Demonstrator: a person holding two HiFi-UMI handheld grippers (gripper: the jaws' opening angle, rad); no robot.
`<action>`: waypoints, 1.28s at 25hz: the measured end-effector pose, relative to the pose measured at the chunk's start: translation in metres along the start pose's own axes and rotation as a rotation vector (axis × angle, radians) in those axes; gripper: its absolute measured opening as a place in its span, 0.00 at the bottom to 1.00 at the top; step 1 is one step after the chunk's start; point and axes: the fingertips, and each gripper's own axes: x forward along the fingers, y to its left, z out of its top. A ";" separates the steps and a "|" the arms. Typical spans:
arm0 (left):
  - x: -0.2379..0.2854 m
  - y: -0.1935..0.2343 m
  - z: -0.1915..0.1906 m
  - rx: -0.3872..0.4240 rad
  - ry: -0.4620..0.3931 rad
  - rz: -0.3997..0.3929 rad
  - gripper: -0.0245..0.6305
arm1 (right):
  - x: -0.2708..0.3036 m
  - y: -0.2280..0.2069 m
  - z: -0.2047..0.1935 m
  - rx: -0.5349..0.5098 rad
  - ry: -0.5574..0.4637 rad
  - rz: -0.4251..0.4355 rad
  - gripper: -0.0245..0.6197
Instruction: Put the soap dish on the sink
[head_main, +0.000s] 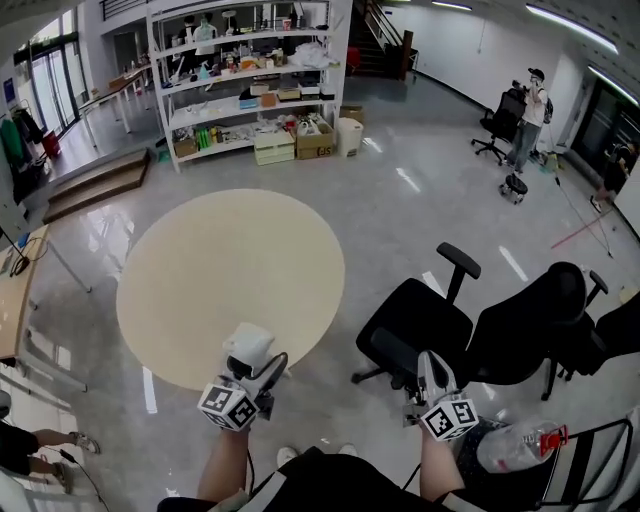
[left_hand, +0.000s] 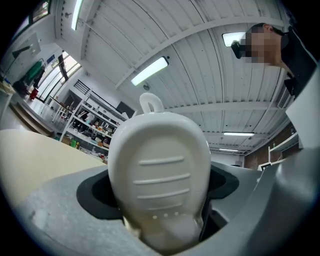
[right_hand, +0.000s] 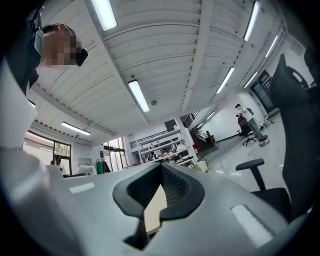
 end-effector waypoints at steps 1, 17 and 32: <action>0.006 -0.007 -0.001 -0.003 0.006 -0.020 0.77 | -0.008 -0.002 0.005 -0.007 -0.012 -0.020 0.05; 0.100 -0.241 -0.064 -0.044 0.144 -0.689 0.77 | -0.290 -0.039 0.068 -0.177 -0.182 -0.661 0.05; 0.083 -0.372 -0.100 -0.097 0.232 -0.919 0.77 | -0.455 -0.018 0.090 -0.206 -0.337 -0.929 0.05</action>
